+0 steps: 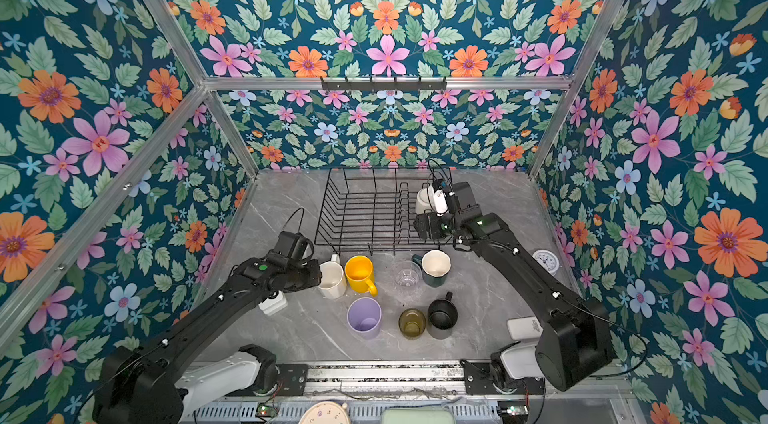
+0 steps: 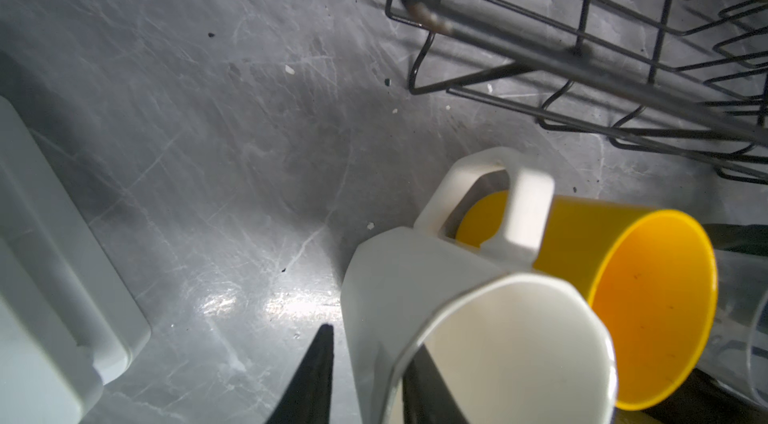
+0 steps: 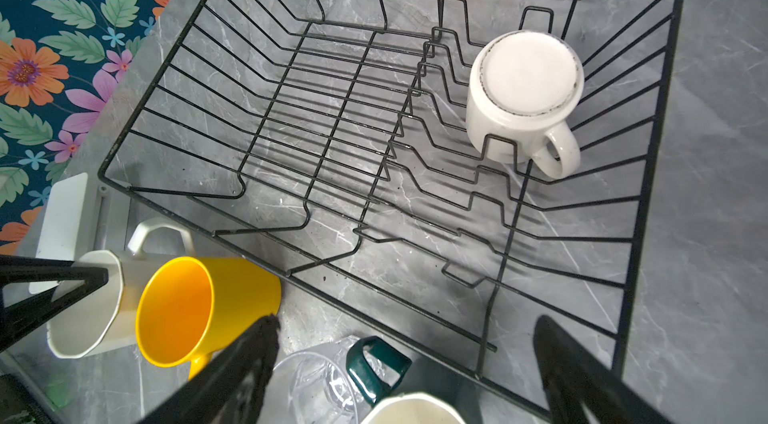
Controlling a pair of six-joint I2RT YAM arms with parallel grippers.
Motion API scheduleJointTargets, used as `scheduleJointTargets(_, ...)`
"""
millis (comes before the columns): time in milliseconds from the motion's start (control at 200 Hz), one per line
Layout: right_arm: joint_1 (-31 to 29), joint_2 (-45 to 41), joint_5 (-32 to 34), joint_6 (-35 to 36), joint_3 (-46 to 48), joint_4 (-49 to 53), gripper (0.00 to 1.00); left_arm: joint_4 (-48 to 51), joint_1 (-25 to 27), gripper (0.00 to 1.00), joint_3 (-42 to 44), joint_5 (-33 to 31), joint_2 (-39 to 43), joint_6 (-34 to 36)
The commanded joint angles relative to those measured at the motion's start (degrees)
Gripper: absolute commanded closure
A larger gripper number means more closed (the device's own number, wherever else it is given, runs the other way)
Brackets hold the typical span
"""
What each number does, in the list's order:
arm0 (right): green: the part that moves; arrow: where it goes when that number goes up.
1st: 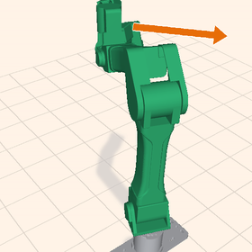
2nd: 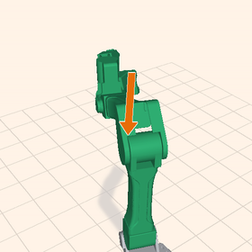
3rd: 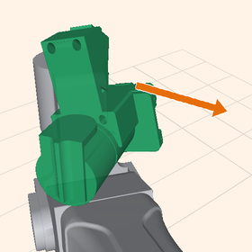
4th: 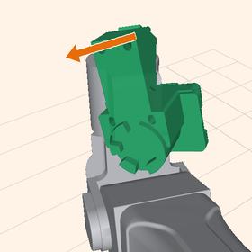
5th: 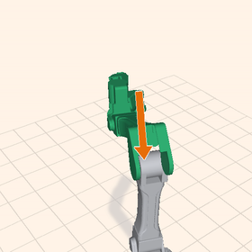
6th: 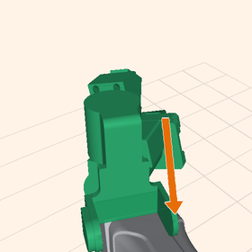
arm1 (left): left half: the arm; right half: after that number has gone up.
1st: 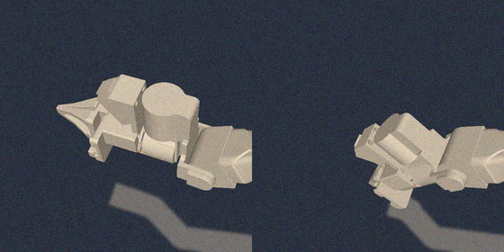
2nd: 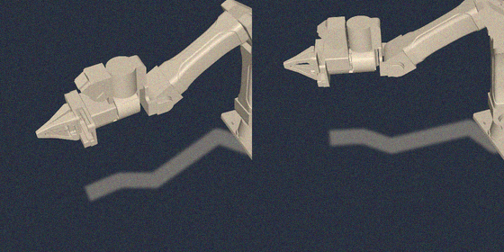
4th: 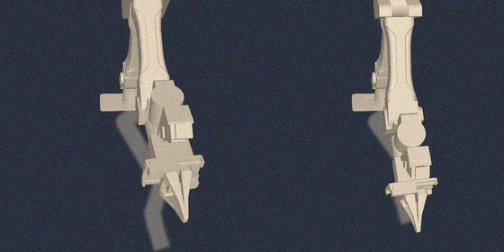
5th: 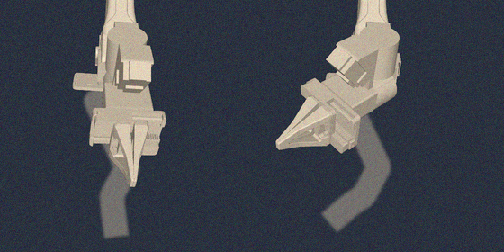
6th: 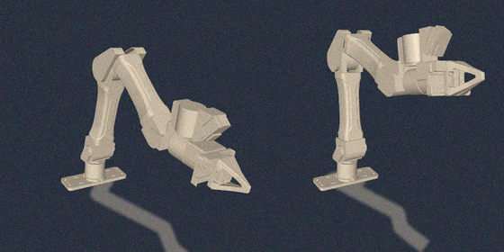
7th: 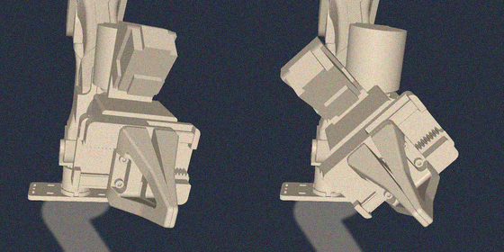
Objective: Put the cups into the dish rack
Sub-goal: 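Close the left gripper on the rim of the white octagonal mug, then lift the octagonal mug with the left gripper while the right gripper approaches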
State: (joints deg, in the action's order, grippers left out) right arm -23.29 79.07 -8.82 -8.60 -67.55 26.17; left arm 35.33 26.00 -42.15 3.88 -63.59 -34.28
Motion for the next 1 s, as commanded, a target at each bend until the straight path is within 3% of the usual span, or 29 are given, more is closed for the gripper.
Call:
scheduleJointTargets(0, 0.0, 0.1, -0.4, 0.3, -0.7, -0.8, 0.05, -1.0, 0.2, 0.72, 0.0, -0.7, 0.0, 0.0)
scheduleJointTargets(510, 0.0, 0.2, -1.1, 0.4, 0.0, -2.3, 0.05, 1.9, 0.2, 1.00, 0.0, -1.6, 1.4, -0.1)
scheduleJointTargets(760, -0.1, 1.0, -3.3, -0.3, -0.7, -3.4, 0.05, 7.2, 0.2, 1.00, -1.0, -3.2, 6.1, -0.6)
scheduleJointTargets(995, -0.1, 0.2, -5.2, -1.4, -0.1, -4.7, 0.05, 6.2, 0.3, 1.00, -4.0, -2.4, 17.5, -0.4)
